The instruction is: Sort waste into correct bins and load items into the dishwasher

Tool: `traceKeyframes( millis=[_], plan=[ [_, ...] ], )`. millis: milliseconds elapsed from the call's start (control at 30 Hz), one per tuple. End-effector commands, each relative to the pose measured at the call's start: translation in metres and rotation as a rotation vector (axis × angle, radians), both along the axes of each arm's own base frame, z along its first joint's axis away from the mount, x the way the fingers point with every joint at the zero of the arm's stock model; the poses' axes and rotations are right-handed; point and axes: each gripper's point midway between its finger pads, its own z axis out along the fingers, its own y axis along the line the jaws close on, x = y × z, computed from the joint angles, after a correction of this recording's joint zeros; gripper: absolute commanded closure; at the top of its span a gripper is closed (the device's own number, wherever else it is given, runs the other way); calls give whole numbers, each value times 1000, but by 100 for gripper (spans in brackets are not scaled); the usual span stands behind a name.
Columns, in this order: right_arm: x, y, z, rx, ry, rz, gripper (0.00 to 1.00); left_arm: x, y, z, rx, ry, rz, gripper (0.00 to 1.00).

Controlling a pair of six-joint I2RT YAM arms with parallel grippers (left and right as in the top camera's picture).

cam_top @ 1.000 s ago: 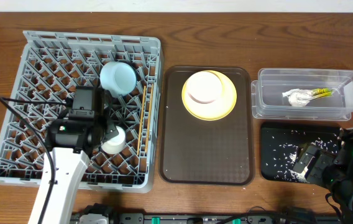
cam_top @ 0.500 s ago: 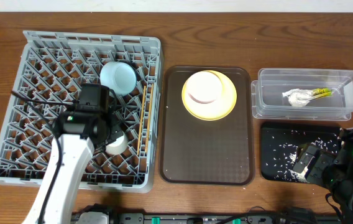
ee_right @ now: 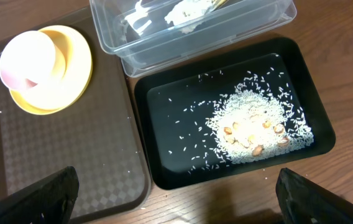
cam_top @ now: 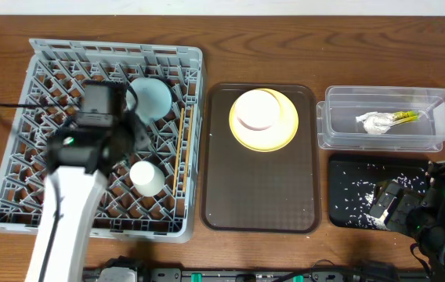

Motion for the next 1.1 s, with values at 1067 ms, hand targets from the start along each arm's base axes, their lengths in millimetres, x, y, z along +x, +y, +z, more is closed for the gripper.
traceKeyframes(
  millis=[1067],
  plan=[
    [0,-1,1,5,-4,-12,1,103,-302,-117,43,18,-665,43]
  ],
)
